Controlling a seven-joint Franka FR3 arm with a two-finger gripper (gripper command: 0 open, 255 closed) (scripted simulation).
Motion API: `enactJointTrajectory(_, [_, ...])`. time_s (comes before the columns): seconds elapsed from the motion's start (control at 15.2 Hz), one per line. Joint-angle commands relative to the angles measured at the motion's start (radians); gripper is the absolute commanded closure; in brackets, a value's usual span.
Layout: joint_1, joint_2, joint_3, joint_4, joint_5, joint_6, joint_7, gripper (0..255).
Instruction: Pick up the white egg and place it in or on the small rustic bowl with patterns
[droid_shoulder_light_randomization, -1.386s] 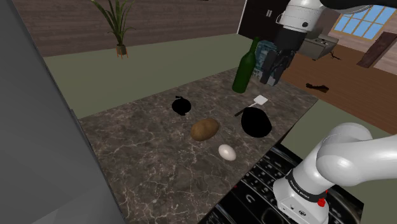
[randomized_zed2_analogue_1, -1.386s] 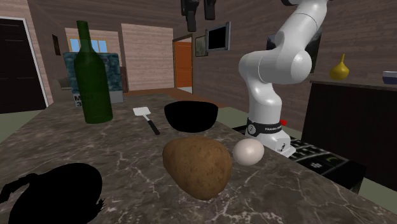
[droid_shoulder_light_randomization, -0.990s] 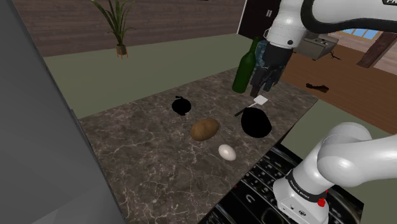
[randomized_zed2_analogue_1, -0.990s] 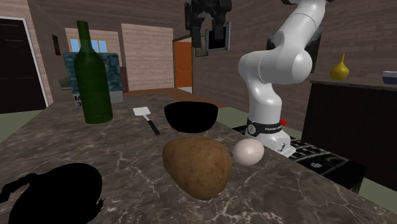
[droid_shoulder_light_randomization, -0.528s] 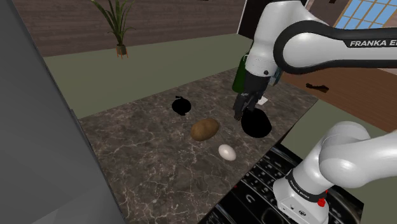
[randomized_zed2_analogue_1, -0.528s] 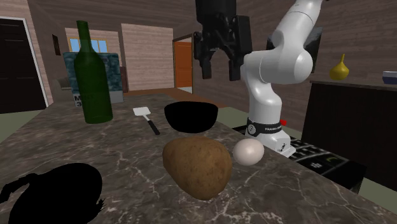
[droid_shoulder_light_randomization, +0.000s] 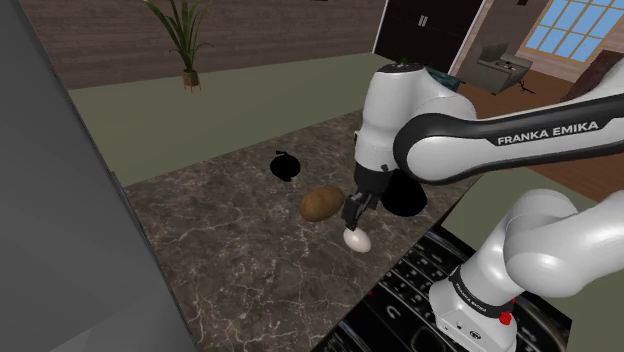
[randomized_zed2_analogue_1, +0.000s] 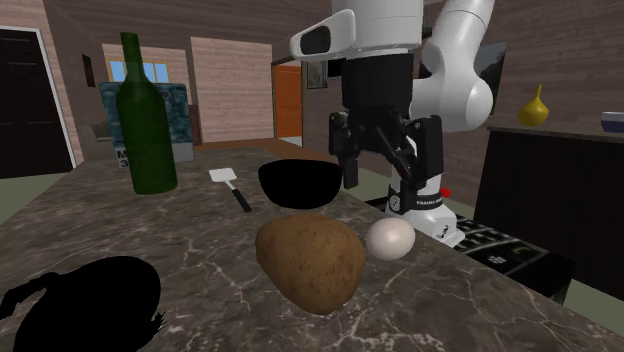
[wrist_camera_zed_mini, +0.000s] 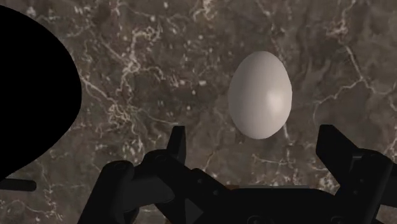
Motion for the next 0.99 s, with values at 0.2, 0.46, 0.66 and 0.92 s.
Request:
enactJointTrajectory(0.2, [0.015,0.082,0.052,-0.029,0.014,0.107,0.026,0])
enactJointTrajectory(0.46, [0.016,0.119,0.066,-0.062,0.021,0.176,0.027,0])
enactJointTrajectory(0.66, [0.016,0.135,0.071,-0.074,0.024,0.204,0.028,0])
enactJointTrajectory(0.92, [0.016,0.135,0.071,-0.074,0.024,0.204,0.028,0])
